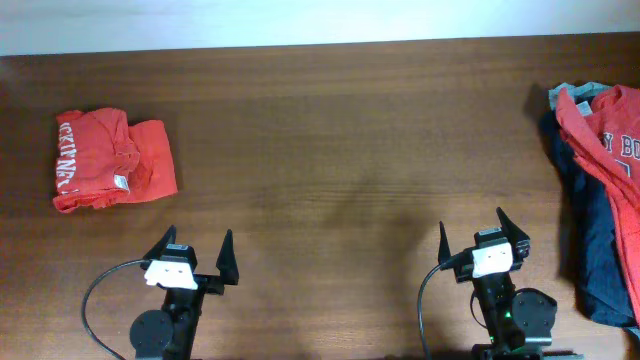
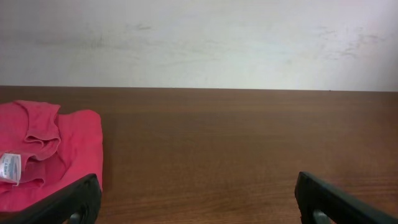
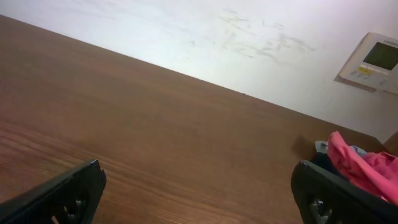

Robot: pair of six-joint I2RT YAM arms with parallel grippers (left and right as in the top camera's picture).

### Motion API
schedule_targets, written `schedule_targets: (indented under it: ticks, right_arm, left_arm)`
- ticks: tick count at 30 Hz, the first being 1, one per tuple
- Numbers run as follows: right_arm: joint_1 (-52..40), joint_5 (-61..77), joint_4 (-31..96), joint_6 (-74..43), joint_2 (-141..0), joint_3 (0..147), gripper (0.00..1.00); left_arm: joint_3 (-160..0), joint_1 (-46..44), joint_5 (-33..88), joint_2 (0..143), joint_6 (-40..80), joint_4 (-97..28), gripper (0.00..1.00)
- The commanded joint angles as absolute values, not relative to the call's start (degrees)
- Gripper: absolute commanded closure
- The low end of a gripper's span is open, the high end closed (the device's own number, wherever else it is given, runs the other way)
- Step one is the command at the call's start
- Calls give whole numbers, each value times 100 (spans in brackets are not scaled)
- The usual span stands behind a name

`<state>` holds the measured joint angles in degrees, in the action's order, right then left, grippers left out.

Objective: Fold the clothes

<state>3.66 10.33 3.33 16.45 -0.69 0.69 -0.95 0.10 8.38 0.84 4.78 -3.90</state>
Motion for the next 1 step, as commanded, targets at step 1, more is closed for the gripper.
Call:
schedule_targets:
  ticks: [1]
  right_arm:
    - [395, 982, 357, 1577, -21, 32, 1]
  left_arm:
    - [-51, 34, 836, 30, 427, -390, 1]
